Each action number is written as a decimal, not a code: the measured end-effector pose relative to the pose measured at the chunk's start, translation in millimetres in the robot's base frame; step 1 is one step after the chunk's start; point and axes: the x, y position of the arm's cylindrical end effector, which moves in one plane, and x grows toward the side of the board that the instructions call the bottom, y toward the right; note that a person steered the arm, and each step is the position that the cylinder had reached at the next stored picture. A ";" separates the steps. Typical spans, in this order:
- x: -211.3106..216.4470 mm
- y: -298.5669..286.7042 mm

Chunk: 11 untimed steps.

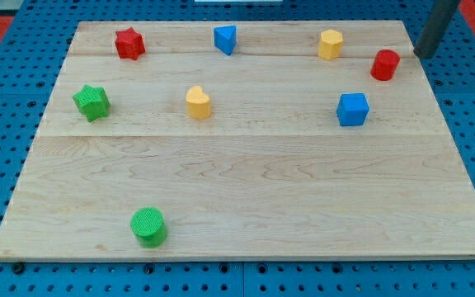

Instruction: Move the red circle to the vertical bottom of the green star

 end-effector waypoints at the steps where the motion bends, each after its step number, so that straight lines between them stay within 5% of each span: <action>1: 3.3 -4.1; 3: 7.4 -50.8; 5: 59.1 -121.4; 7: 62.4 -95.8; 11: 121.3 -233.1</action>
